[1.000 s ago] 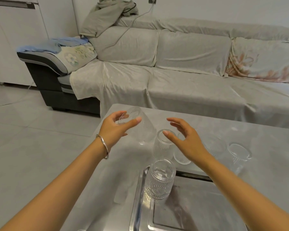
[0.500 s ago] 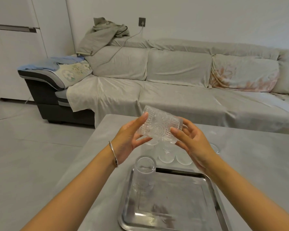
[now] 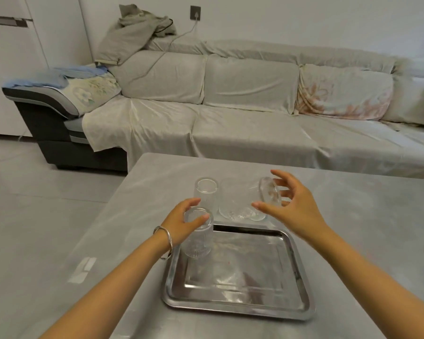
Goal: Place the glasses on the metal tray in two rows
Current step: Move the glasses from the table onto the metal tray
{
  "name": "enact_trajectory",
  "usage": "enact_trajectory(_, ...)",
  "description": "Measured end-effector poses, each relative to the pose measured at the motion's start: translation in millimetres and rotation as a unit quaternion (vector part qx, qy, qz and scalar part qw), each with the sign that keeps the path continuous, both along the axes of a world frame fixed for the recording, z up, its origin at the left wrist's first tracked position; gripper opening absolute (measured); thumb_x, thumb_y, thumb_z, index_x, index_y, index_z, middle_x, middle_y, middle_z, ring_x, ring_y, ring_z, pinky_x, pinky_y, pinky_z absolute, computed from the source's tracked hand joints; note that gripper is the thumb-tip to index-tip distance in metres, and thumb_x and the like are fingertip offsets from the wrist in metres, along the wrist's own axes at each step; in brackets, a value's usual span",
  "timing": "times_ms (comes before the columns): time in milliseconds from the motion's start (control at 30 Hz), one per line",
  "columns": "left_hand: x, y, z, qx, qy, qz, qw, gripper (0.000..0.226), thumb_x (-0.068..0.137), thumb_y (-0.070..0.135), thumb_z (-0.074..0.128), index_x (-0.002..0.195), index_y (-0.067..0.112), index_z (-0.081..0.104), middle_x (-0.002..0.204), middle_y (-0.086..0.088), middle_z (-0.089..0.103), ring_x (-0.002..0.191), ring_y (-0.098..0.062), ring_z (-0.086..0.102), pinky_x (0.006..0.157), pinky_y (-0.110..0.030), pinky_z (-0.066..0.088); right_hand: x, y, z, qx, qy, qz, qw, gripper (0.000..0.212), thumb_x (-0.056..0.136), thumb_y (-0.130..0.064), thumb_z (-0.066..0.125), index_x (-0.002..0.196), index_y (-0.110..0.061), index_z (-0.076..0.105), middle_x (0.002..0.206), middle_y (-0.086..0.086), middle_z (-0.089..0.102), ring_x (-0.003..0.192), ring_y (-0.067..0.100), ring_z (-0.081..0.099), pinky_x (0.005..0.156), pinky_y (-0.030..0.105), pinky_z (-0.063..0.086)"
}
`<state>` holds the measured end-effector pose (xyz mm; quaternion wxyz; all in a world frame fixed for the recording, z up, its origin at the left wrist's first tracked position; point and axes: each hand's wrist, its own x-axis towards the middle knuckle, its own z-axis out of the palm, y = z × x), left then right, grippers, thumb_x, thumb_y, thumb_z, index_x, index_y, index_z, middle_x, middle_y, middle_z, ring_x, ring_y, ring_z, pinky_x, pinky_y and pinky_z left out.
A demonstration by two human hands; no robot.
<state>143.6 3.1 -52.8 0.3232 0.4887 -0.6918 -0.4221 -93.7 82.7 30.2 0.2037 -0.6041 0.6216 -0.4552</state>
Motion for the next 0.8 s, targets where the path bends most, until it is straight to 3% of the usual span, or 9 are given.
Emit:
enact_trajectory(100,0.2,3.8,-8.7,0.005,0.037,0.008,0.999,0.047,0.079,0.035,0.066,0.123,0.027,0.051,0.126,0.002,0.056,0.118,-0.016,0.051,0.102,-0.036,0.043,4.5,-3.1,-22.2,0.029,0.042,0.001,0.999,0.094,0.05,-0.056,0.078,0.133,-0.031,0.042,0.116,-0.01,0.053,0.107,0.013,0.055,0.09,0.031,0.052)
enact_trajectory(200,-0.5,6.4,-12.3,0.004,0.063,0.019,0.998,0.044,0.079,0.034,0.065,0.121,0.027,0.052,0.122,0.0,0.058,0.114,-0.017,0.054,0.1,-0.041,0.045,8.6,-7.7,-40.3,0.05,0.045,0.015,0.998,0.09,0.053,-0.046,0.085,0.132,-0.034,0.041,0.119,-0.007,0.057,0.111,0.014,0.056,0.094,0.037,0.052)
enact_trajectory(433,-2.1,5.9,-15.1,0.002,0.079,0.027,0.996,0.037,0.08,0.031,0.064,0.116,0.028,0.054,0.116,0.001,0.059,0.111,-0.019,0.056,0.097,-0.039,0.048,21.8,-12.7,-58.7,0.074,0.081,0.045,0.993,0.086,0.058,-0.036,0.086,0.132,-0.031,0.041,0.128,0.001,0.059,0.117,0.017,0.056,0.099,0.034,0.048)
enact_trajectory(800,-2.5,4.1,-15.8,-0.005,0.077,0.027,0.997,0.037,0.08,0.033,0.064,0.116,0.027,0.054,0.116,0.002,0.058,0.11,-0.019,0.056,0.097,-0.042,0.048,32.4,-17.2,-72.3,0.083,0.09,0.047,0.991,0.086,0.059,-0.036,0.085,0.132,-0.032,0.041,0.132,-0.001,0.058,0.12,0.018,0.055,0.101,0.036,0.047)
